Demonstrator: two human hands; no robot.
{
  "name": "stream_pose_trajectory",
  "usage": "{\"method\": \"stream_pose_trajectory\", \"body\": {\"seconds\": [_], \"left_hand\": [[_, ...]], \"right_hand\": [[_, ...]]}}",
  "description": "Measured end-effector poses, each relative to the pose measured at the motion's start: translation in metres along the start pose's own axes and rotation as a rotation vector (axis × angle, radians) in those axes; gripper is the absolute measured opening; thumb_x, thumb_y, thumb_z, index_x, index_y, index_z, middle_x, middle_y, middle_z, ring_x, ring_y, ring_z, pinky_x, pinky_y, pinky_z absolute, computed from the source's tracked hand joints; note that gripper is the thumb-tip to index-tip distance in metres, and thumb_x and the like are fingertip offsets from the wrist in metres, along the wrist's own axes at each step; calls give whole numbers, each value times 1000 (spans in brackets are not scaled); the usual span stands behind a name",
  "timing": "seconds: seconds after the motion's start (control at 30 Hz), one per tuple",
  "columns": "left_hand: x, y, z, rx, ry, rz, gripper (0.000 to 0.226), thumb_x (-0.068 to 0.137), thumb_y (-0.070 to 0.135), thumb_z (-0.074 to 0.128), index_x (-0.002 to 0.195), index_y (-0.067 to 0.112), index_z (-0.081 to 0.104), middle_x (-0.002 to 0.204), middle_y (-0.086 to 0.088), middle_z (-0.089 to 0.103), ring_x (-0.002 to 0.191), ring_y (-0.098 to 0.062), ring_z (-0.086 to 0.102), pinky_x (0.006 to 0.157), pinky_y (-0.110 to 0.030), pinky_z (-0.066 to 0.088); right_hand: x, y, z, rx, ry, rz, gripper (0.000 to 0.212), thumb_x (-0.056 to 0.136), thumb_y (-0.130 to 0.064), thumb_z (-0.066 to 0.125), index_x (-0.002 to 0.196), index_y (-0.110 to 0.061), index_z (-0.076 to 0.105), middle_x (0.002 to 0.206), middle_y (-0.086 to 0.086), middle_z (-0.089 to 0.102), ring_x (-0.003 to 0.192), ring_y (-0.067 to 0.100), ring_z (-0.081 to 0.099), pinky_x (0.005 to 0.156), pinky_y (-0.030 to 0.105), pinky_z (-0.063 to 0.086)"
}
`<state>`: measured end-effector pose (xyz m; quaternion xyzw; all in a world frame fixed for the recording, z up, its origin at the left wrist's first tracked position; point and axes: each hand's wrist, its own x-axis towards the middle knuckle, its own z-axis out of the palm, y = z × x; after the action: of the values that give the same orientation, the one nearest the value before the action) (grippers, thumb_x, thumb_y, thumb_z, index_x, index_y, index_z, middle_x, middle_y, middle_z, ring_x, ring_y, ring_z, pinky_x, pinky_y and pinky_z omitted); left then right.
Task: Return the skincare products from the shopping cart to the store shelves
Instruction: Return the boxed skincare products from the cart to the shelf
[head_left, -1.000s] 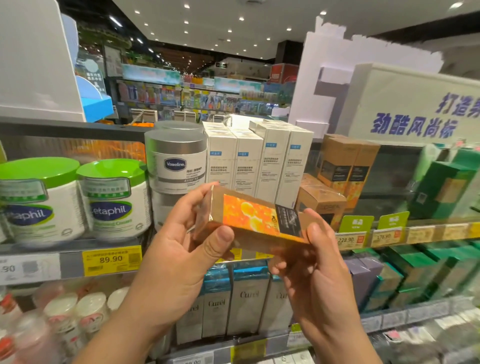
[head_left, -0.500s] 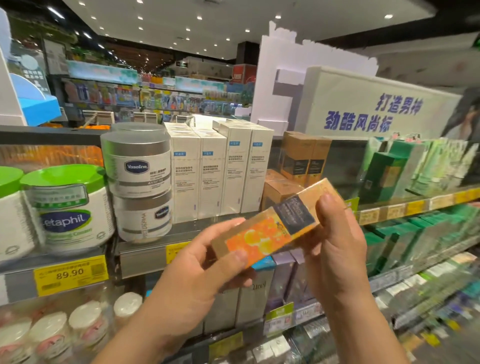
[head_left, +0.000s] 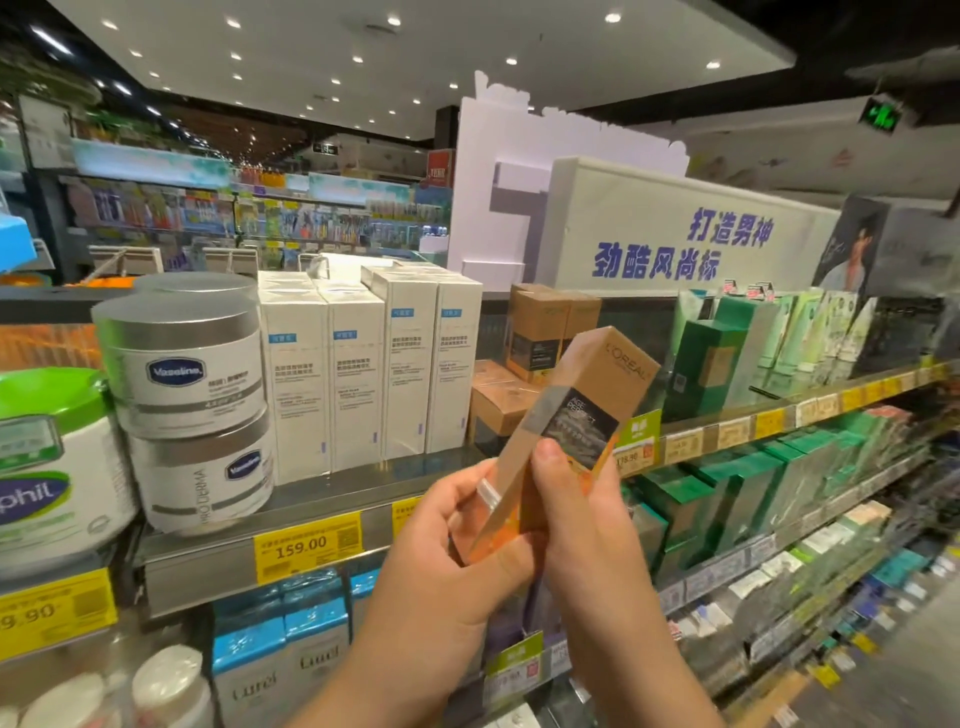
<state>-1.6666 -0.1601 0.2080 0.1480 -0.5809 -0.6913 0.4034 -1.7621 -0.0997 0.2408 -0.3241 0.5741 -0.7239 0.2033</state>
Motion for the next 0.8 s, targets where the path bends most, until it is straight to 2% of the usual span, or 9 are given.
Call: {"method": "stream_pose_trajectory", "body": {"seconds": [0.07, 0.13, 0.23, 0.3, 0.37, 0.43, 0.5, 0.6, 0.8], "left_hand": [[8, -1, 8, 45, 2, 32, 67, 59, 17, 88, 121, 26, 66, 110, 2, 78, 103, -14, 74, 78, -22, 58], [16, -4, 15, 147, 27, 83, 62, 57, 23, 87, 113, 40, 67, 109, 5, 77, 103, -14, 74, 81, -26, 57], [28, -2, 26, 303, 36, 135, 61, 70, 16, 87, 111, 53, 62, 108, 10, 75, 99, -12, 72, 85, -36, 59], [39, 3, 28, 369, -5, 155, 63, 74, 22, 85, 122, 51, 57, 113, 13, 73, 102, -10, 71, 89, -39, 59], [48, 12, 27, 407, -66, 170, 67, 74, 32, 84, 133, 44, 54, 119, 20, 69, 108, -4, 69, 91, -28, 58], [56, 19, 23, 411, -45, 175, 63, 78, 34, 82, 135, 39, 54, 119, 22, 67, 109, 3, 66, 88, -17, 55], [64, 24, 15, 390, 34, 187, 48, 87, 30, 80, 129, 36, 58, 115, 15, 69, 105, 6, 66, 83, -11, 54], [74, 23, 5, 393, 144, 188, 45, 81, 46, 73, 124, 37, 64, 116, 14, 71, 108, 3, 65, 93, -22, 54], [79, 18, 2, 448, 212, 158, 34, 92, 35, 67, 125, 39, 64, 118, 18, 69, 110, 7, 62, 103, -31, 51]], "right_hand": [[5, -5, -9, -39, -35, -3, 67, 65, -71, 72, 119, -35, 59, 111, 3, 74, 98, 16, 75, 88, 42, 60], [12, -13, -18, -70, -51, -11, 67, 69, -66, 84, 118, -26, 62, 108, 5, 75, 95, 17, 76, 82, 36, 61], [25, -25, -27, -117, 9, -76, 32, 84, -41, 81, 107, -22, 68, 93, 0, 79, 85, 15, 76, 75, 34, 58], [36, -28, -32, -143, 74, -122, 21, 87, -33, 80, 101, -22, 69, 89, -3, 78, 82, 15, 75, 77, 42, 61], [50, -29, -40, -156, 128, -181, 22, 85, -34, 79, 102, -24, 68, 89, -3, 77, 81, 15, 74, 78, 47, 63], [66, -31, -47, -157, 154, -250, 23, 86, -32, 76, 106, -23, 68, 88, -4, 75, 79, 12, 71, 75, 42, 62], [83, -35, -52, -161, 181, -305, 21, 88, -25, 74, 108, -22, 67, 90, -6, 74, 78, 7, 69, 70, 27, 57], [108, -37, -55, -252, 223, -351, 25, 85, -23, 76, 108, -24, 66, 96, -8, 74, 83, 4, 69, 70, 20, 53], [136, -29, -53, -394, 228, -371, 34, 81, -32, 82, 113, -30, 68, 95, -17, 73, 86, -5, 67, 75, 21, 56]]}}
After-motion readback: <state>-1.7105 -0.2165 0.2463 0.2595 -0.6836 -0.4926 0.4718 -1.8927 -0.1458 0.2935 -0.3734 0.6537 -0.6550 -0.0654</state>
